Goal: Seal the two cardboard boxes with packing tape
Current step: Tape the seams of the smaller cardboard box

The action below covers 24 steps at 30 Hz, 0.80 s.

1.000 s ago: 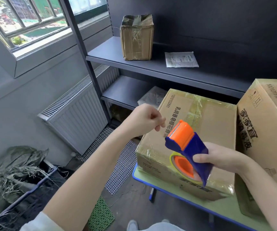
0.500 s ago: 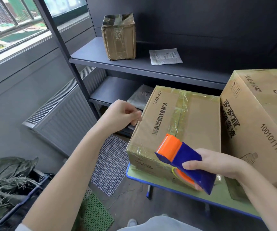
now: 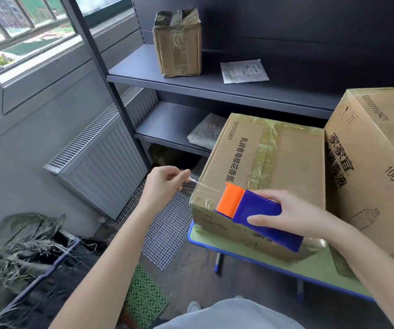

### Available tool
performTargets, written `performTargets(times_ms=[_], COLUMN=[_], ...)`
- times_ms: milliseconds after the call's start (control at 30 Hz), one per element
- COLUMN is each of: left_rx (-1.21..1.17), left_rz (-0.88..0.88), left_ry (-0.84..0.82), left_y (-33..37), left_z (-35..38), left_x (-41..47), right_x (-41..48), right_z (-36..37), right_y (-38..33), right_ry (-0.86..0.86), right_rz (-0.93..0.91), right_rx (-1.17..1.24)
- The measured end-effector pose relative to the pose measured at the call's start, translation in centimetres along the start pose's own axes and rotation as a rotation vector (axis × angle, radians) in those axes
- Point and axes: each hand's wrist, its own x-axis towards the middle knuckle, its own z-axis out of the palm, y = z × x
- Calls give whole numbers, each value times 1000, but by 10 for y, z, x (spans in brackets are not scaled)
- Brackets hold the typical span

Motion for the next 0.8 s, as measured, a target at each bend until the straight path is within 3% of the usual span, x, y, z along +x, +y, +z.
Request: performTargets(times_ms=[167,400,667,800], left_rx=[28,11,9,-19], left_rz=[-68,-105,-103,-87], left_ry=[0,6,-35,-45], left_y=[-23,-39,-42,-43], left_z=[2,2,5,5], left_x=[-1,-2,2,5], right_x=[5,5,-4,-11], right_z=[17,29,42,40], right_y=[-12,-20,-21,-21], right_ry=[172,222,134,213], right_rz=[-7,-112,-158,-167], right_rx=[-413,-520,-1026,-1003])
